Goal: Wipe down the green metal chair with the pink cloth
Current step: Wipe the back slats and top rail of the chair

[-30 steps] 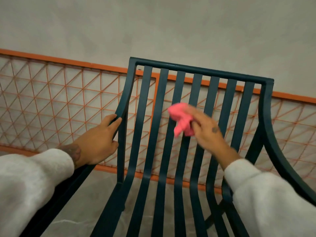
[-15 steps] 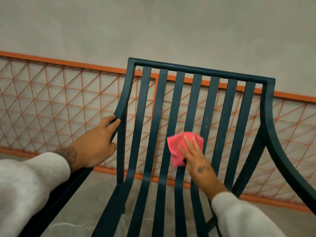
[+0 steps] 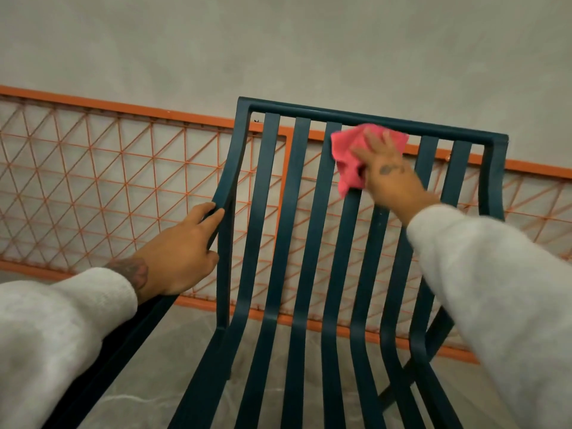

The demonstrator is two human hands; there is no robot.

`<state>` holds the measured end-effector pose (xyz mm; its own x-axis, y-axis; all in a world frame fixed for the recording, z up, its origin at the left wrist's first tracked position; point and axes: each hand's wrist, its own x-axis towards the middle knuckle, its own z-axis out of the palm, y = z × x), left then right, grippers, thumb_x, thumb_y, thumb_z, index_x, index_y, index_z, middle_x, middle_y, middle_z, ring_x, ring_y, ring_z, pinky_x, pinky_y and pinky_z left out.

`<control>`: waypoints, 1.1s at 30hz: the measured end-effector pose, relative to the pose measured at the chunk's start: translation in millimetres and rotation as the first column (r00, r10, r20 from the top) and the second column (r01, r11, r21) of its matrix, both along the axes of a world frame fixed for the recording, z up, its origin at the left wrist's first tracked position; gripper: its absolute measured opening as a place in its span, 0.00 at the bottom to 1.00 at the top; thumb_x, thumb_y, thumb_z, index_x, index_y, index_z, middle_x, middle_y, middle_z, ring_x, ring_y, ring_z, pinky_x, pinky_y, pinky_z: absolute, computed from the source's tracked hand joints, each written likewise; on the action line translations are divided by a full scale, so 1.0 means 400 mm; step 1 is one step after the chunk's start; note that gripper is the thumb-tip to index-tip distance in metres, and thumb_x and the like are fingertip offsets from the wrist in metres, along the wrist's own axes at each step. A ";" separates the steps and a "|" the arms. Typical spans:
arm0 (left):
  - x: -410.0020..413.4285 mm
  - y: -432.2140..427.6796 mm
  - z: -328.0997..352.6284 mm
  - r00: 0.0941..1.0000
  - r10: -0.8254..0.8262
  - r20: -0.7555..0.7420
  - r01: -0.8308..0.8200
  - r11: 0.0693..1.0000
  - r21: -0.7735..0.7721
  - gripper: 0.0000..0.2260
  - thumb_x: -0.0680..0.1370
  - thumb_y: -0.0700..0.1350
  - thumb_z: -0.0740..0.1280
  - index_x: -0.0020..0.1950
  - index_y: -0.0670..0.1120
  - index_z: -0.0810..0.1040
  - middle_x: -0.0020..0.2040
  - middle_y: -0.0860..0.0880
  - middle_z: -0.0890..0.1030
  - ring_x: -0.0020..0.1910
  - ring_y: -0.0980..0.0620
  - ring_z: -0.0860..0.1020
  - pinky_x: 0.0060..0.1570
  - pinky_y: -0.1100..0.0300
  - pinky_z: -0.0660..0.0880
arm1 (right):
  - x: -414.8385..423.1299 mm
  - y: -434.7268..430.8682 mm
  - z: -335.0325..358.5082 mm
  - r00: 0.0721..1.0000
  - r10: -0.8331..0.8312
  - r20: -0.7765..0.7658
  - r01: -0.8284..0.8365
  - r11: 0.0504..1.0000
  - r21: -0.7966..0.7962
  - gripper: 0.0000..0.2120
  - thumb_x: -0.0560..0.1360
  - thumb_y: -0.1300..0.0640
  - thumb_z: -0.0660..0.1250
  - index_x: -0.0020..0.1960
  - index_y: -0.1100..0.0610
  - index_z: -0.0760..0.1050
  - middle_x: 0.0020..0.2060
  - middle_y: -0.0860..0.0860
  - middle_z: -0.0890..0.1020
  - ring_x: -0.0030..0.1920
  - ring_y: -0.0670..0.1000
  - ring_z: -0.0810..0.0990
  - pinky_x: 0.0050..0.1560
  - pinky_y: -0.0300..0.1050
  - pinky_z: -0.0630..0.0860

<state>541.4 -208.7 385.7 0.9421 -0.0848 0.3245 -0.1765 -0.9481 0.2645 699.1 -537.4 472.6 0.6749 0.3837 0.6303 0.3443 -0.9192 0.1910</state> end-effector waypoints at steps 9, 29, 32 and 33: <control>0.006 -0.001 -0.004 1.000 0.009 0.016 -0.009 1.000 0.012 0.33 0.80 0.46 0.63 0.80 0.48 0.48 0.79 0.53 0.46 0.67 0.46 0.71 0.61 0.58 0.71 | -0.086 -0.115 -0.197 1.000 0.004 0.006 -0.005 0.991 0.136 0.36 0.77 0.69 0.66 0.80 0.51 0.57 0.81 0.52 0.53 0.80 0.60 0.49 0.74 0.61 0.60; 0.007 0.004 -0.002 1.000 -0.016 -0.004 0.016 1.000 -0.003 0.34 0.79 0.46 0.64 0.80 0.47 0.49 0.79 0.53 0.46 0.70 0.46 0.69 0.65 0.56 0.70 | -0.027 -0.058 -0.063 0.994 -0.055 -0.095 0.077 0.965 0.252 0.38 0.77 0.72 0.64 0.80 0.48 0.56 0.81 0.51 0.49 0.80 0.59 0.46 0.78 0.55 0.51; 0.004 0.002 0.000 1.000 -0.011 -0.008 0.011 1.000 -0.017 0.34 0.79 0.45 0.64 0.80 0.47 0.49 0.80 0.53 0.46 0.71 0.46 0.67 0.66 0.57 0.68 | -0.062 -0.037 -0.148 0.995 -0.013 -0.100 0.049 0.931 0.361 0.37 0.77 0.73 0.61 0.80 0.50 0.57 0.81 0.51 0.49 0.80 0.61 0.49 0.76 0.56 0.58; 0.003 0.000 0.001 1.000 -0.015 -0.009 0.015 1.000 -0.018 0.34 0.79 0.45 0.63 0.80 0.47 0.49 0.79 0.53 0.46 0.71 0.46 0.67 0.66 0.57 0.67 | -0.082 -0.037 -0.214 0.996 -0.003 -0.085 0.035 0.925 0.378 0.36 0.78 0.73 0.60 0.80 0.50 0.56 0.81 0.52 0.49 0.80 0.59 0.47 0.76 0.55 0.55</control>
